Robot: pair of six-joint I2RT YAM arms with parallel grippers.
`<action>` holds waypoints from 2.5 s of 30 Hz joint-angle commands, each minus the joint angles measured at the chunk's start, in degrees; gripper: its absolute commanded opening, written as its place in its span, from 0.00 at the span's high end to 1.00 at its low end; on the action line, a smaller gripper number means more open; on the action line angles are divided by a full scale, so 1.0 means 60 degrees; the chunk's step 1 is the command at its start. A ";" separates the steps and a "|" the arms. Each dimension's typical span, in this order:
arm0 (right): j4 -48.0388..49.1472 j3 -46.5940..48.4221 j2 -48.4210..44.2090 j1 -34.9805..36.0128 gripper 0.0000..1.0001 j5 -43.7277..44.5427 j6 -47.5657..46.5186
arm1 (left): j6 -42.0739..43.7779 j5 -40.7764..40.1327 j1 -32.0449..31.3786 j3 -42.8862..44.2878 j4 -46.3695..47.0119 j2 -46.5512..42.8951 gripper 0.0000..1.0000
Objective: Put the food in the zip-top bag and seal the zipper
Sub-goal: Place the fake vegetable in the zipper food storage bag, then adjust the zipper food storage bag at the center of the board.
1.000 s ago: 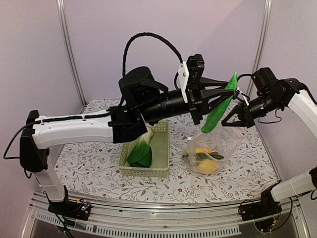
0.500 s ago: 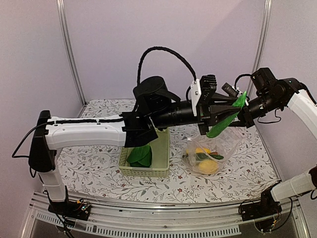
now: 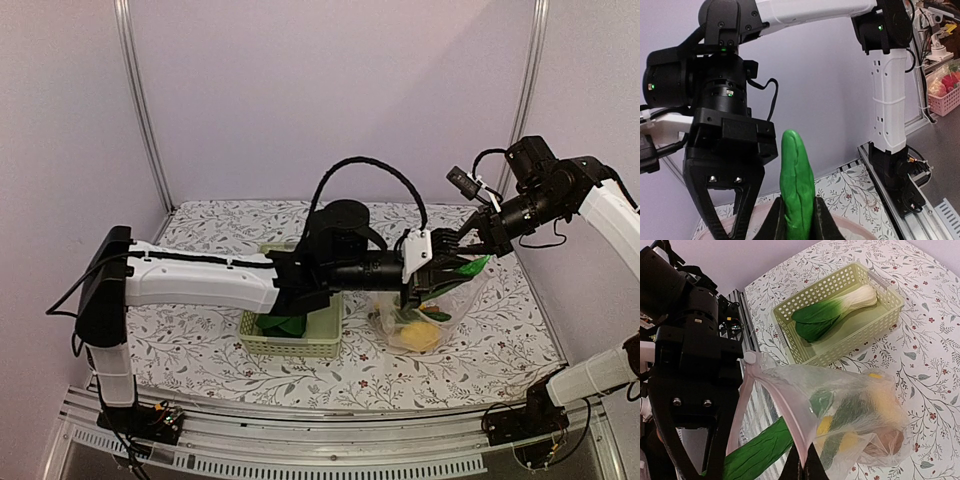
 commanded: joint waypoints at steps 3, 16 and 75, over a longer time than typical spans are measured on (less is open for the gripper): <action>0.0050 0.0263 0.0109 0.0046 1.00 -0.0197 -0.0010 | 0.0395 -0.0074 0.0201 -0.0185 -0.0298 0.0309 0.86; 0.0078 0.0134 0.0075 0.0046 1.00 -0.0079 0.0042 | -0.0660 0.1708 0.0875 -0.0327 0.1643 0.0803 0.80; 0.1866 0.2457 0.0948 -0.0808 1.00 0.4519 0.1320 | 0.4234 -0.7424 -0.0042 0.4609 -0.4383 0.1853 1.00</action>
